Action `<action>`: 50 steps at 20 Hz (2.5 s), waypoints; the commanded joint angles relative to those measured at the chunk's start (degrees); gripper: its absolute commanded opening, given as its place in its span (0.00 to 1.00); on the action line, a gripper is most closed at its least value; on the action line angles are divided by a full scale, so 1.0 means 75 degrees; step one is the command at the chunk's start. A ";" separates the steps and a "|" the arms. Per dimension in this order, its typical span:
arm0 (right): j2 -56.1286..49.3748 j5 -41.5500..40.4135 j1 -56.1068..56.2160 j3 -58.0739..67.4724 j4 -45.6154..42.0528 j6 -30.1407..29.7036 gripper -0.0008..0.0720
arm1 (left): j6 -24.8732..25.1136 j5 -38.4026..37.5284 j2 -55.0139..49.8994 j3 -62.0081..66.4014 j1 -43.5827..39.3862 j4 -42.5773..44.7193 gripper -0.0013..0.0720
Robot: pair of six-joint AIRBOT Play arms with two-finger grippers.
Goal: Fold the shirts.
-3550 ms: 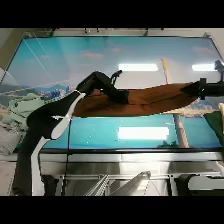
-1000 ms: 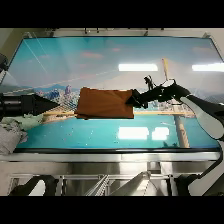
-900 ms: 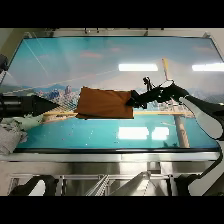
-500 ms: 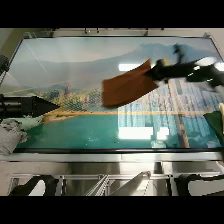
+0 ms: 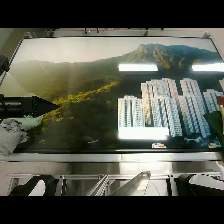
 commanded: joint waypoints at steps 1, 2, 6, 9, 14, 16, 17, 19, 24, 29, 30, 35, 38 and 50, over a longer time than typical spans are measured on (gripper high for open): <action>-0.0239 0.0452 -0.1233 -0.1253 -0.2352 0.0067 0.03 | -0.0009 -0.0181 0.0003 -0.0003 0.0006 -0.0003 0.04; -0.0341 0.0294 -0.1448 -0.1687 -0.2343 0.0114 0.03 | -0.0009 -0.0207 0.0003 -0.0003 0.0009 -0.0003 0.04; -0.0539 0.0154 -0.1906 -0.2579 -0.3343 0.0959 0.03 | -0.0099 -0.0210 0.0003 -0.0003 0.0009 -0.0006 0.04; -0.0233 0.0332 -0.1903 -0.2576 -0.4511 0.1122 0.03 | -0.0119 -0.0195 0.0003 -0.0003 0.0009 -0.0006 0.04; 0.0621 -0.0224 -0.1920 -0.2573 -0.4826 0.1122 0.62 | -0.0114 -0.0175 -0.0006 -0.0003 0.0009 0.0000 0.04; 0.0901 -0.0335 -0.1918 -0.2573 -0.4797 0.1122 0.62 | -0.0111 -0.0175 -0.0006 -0.0003 0.0009 0.0003 0.04; 0.1058 -0.0356 -0.1918 -0.2573 -0.4800 0.1122 0.62 | -0.0111 -0.0175 -0.0006 -0.0003 0.0009 0.0003 0.04; 0.1326 -0.0361 -0.1947 -0.2573 -0.4858 0.1163 0.62 | -0.0111 -0.0175 -0.0006 -0.0003 0.0009 0.0003 0.04; 0.1655 -0.0047 -0.1996 -0.2576 -0.4826 0.1265 0.62 | 0.0026 -0.0175 -0.0006 -0.0003 0.0009 0.0006 0.04; 0.2320 -0.0399 -0.1970 -0.2605 -0.1941 0.0653 0.60 | 0.0152 -0.0361 -0.0006 -0.0003 0.0006 -0.0003 0.04; 0.2454 -0.0519 -0.1851 -0.2699 -0.0653 0.0478 0.50 | 0.0236 -0.0481 -0.0006 -0.0003 0.0009 0.0000 0.05; 0.3442 -0.0463 0.0930 -0.3139 0.2859 -0.0755 0.03 | 0.0373 -0.0930 -0.0006 -0.0006 -0.0035 0.0009 0.04; 0.4660 -0.0752 0.3427 -0.3815 0.2757 -0.0819 0.03 | 0.0487 -0.1314 0.0265 -0.0274 -0.0714 0.0527 0.04; 0.7332 -0.3652 0.7583 -0.6988 0.3010 -0.0262 0.04 | 0.0481 -0.2812 0.0379 -0.2113 -0.3657 0.0583 0.03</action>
